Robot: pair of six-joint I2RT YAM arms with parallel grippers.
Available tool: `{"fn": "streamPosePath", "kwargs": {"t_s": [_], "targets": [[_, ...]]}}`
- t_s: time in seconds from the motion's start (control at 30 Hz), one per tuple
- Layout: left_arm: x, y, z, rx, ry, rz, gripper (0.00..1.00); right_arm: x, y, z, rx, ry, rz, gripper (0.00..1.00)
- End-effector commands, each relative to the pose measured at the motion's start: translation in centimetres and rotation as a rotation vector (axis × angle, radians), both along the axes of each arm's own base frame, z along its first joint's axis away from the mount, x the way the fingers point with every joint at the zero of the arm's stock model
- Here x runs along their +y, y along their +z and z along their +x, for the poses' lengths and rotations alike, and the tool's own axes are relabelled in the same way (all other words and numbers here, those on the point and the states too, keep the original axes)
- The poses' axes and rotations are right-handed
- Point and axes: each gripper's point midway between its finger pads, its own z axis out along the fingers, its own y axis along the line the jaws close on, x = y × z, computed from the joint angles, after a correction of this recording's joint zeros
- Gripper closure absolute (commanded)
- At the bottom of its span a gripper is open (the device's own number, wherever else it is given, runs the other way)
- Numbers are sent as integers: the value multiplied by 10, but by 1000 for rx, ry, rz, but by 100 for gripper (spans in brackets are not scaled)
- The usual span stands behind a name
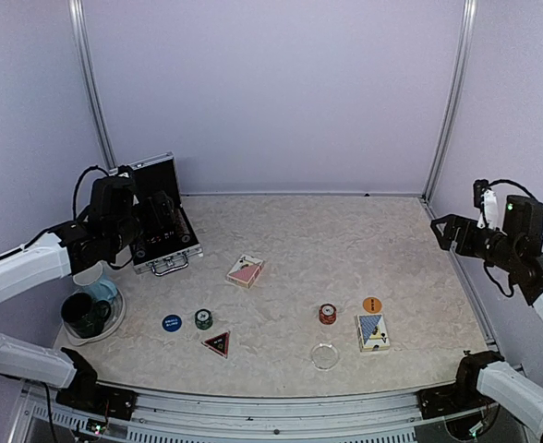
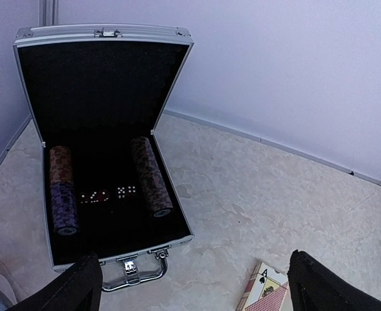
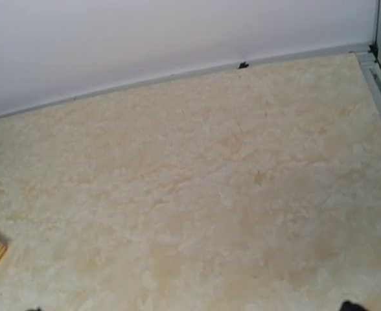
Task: Pack up texas hold em set
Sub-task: Position the chip case at the center of the board.
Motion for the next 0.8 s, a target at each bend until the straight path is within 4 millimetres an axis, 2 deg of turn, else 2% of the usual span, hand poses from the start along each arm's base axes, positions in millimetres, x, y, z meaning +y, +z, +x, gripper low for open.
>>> {"fn": "streamPosePath", "kwargs": {"t_s": [0.0, 0.23, 0.6, 0.77], "targets": [[-10, 2, 13, -31, 8, -30, 1, -1, 8, -2, -44, -5, 18, 1], [-29, -24, 33, 45, -21, -17, 1, 9, 11, -5, -55, 52, 40, 1], [-59, -46, 69, 107, -78, -20, 1, 13, 13, -10, -60, 81, 42, 1], [-73, -59, 81, 161, -134, -103, 1, 17, 18, -15, -86, 102, 48, 1]]}}
